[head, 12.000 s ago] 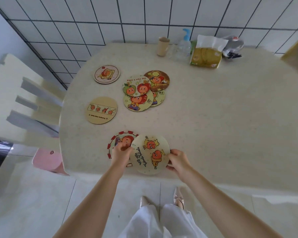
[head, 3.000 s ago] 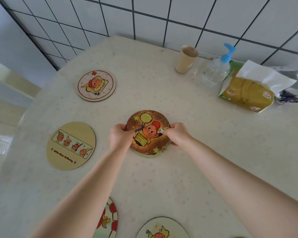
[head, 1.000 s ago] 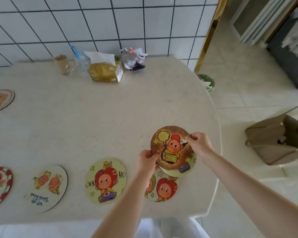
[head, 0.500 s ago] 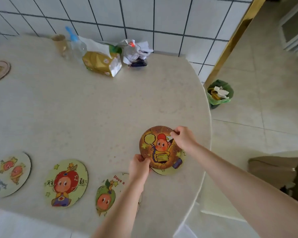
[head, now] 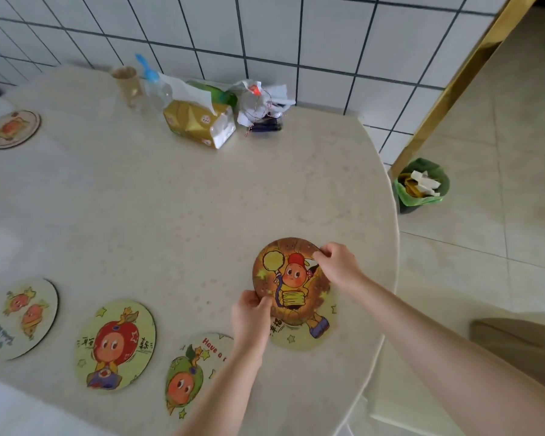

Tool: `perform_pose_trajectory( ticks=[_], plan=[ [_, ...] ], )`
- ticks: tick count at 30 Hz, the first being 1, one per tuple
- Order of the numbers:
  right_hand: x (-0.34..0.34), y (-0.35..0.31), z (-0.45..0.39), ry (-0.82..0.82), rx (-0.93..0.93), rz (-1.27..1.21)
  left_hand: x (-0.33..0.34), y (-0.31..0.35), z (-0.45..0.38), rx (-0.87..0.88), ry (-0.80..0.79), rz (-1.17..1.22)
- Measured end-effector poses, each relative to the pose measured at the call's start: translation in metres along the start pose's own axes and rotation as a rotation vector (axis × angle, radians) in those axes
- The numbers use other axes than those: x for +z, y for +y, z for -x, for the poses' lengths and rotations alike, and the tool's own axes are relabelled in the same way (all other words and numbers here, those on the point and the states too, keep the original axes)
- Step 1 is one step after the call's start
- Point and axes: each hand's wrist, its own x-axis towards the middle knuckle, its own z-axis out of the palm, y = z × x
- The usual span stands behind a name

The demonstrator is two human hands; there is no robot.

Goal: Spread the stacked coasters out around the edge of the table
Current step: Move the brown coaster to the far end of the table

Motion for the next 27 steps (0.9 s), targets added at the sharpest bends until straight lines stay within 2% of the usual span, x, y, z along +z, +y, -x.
perform_pose_trajectory(
  ticks=[6,13,22,27],
  plan=[
    [-0.035,-0.004,-0.036,-0.005,0.062,-0.225,0.029,0.048,-0.039,0.09,0.027,0.03],
    [-0.073,-0.006,-0.087,0.055,0.161,-0.437,0.087,0.107,-0.091,0.245,0.005,-0.074],
    [-0.082,-0.008,-0.135,0.052,0.154,-0.545,0.112,0.149,-0.139,0.36,0.04,-0.283],
    [-0.08,-0.002,-0.143,0.091,0.208,-0.554,0.113,0.146,-0.151,0.404,-0.03,-0.545]
  ],
)
